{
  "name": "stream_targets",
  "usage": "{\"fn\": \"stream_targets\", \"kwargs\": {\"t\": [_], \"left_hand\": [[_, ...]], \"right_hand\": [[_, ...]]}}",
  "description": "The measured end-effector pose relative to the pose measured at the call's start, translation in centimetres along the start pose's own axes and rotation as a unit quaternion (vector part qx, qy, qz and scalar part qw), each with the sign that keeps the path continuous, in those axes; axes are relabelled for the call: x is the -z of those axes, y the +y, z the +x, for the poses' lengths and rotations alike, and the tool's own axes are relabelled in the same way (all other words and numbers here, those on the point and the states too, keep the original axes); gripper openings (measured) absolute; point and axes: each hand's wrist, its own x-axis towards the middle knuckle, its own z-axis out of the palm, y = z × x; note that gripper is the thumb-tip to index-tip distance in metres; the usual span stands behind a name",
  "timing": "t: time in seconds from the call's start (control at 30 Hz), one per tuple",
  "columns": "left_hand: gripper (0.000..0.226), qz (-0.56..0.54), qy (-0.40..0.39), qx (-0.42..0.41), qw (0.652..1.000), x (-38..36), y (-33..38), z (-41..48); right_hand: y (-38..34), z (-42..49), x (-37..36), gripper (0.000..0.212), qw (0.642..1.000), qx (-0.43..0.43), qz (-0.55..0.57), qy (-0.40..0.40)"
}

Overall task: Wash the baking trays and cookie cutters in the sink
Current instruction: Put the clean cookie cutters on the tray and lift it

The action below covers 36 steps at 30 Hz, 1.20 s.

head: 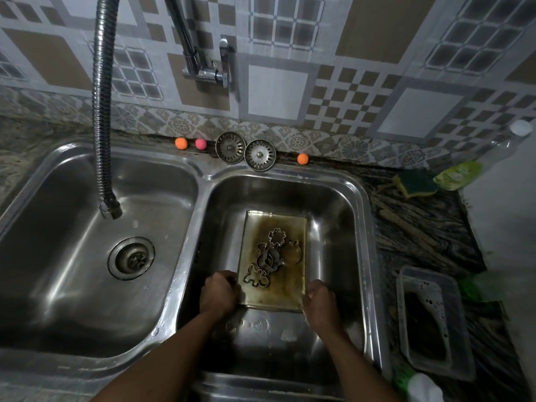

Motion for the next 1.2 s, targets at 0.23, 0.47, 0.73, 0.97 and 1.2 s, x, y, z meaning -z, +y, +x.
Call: {"fn": "stream_targets", "kwargs": {"t": [0.23,0.47,0.73,0.97,1.2], "left_hand": [[0.014,-0.023,-0.032,0.001,0.999,0.1,-0.4,0.5],[0.123,-0.225,-0.192,0.012,0.955,-0.7,0.0,1.0],[0.139,-0.192,-0.192,-0.067,0.96,-1.1,0.6,1.3],[0.131,-0.084,-0.166,-0.12,0.975,-0.3,0.7,1.4],[0.108,-0.02,-0.166,-0.182,0.969,0.6,1.9,1.3]], "right_hand": [[0.2,0.6,-0.1,0.026,1.0,-0.004,0.01,-0.005],[-0.6,3.2,-1.2,0.057,0.973,-0.072,0.2,-0.094],[-2.2,3.4,-2.9,0.125,0.973,-0.173,0.151,-0.034],[-4.8,1.0,-1.7,0.11,0.992,-0.02,0.121,0.009],[-2.7,1.0,-1.2,0.09,0.999,0.048,0.015,0.006]]}}
